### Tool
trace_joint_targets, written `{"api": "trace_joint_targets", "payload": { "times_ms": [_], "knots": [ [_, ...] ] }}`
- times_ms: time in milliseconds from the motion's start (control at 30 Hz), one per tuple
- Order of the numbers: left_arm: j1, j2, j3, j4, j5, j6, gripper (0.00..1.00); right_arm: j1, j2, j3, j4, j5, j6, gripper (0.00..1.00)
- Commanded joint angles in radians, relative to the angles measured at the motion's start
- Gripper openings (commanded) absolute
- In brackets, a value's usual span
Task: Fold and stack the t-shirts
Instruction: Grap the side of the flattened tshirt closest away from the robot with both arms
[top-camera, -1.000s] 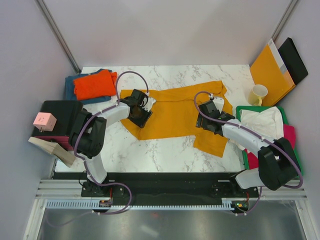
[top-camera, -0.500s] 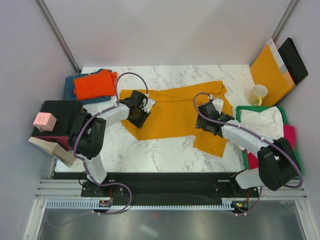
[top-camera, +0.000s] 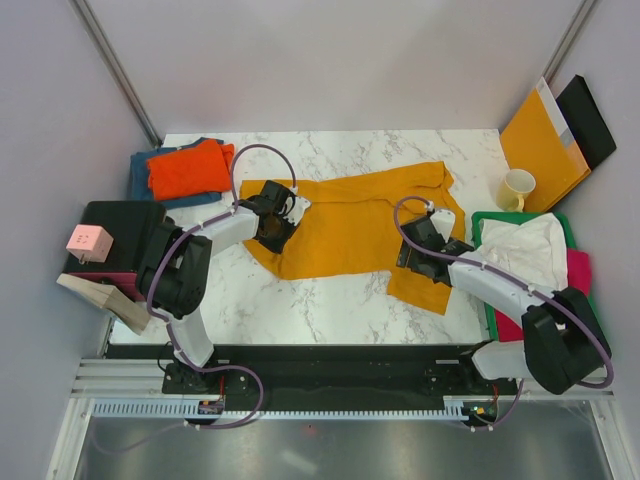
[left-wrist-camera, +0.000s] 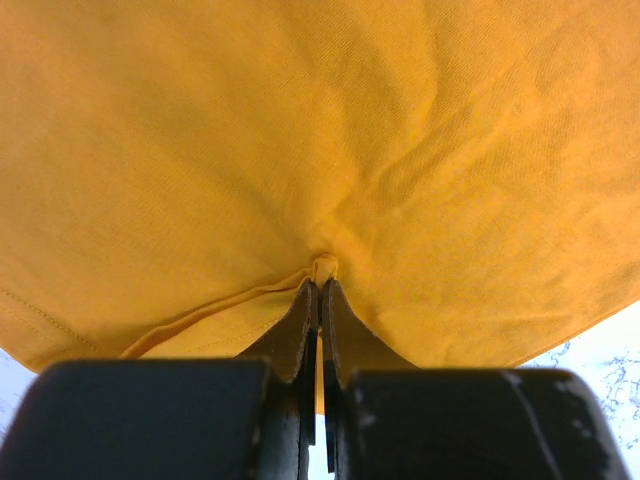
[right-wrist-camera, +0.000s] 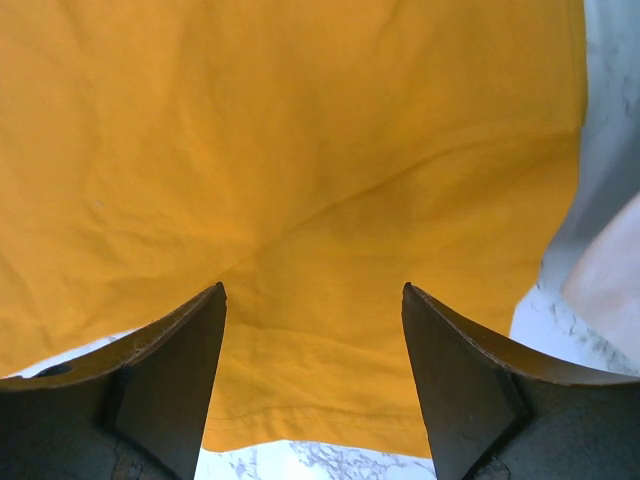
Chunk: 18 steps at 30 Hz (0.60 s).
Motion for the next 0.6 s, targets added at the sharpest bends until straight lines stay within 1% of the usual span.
{"api": "trace_joint_targets", "payload": {
  "times_ms": [0,100,200,233,333,400,567],
  "knots": [
    [-0.005,-0.043,-0.010,0.027,0.004,-0.008,0.02,0.001,-0.031,-0.082,-0.016,0.005,0.103,0.79],
    [-0.005,-0.049,-0.011,0.025,0.004,-0.004,0.02,0.007,-0.045,-0.130,-0.054,-0.002,0.160,0.76],
    [-0.005,-0.054,-0.011,0.025,0.003,-0.004,0.02,0.040,-0.116,-0.164,-0.116,0.041,0.241,0.74],
    [-0.005,-0.054,-0.011,0.025,0.004,-0.004,0.02,0.048,-0.166,-0.168,-0.137,0.079,0.277,0.75],
    [-0.005,-0.054,-0.011,0.025,0.007,-0.005,0.02,0.054,-0.249,-0.175,-0.212,0.127,0.312,0.74],
    [-0.005,-0.052,-0.011,0.027,0.010,-0.008,0.02,0.053,-0.265,-0.176,-0.248,0.155,0.327,0.74],
    [-0.005,-0.052,-0.003,0.025,0.015,-0.013,0.02,0.054,-0.229,-0.182,-0.312,0.144,0.386,0.72]
  ]
}}
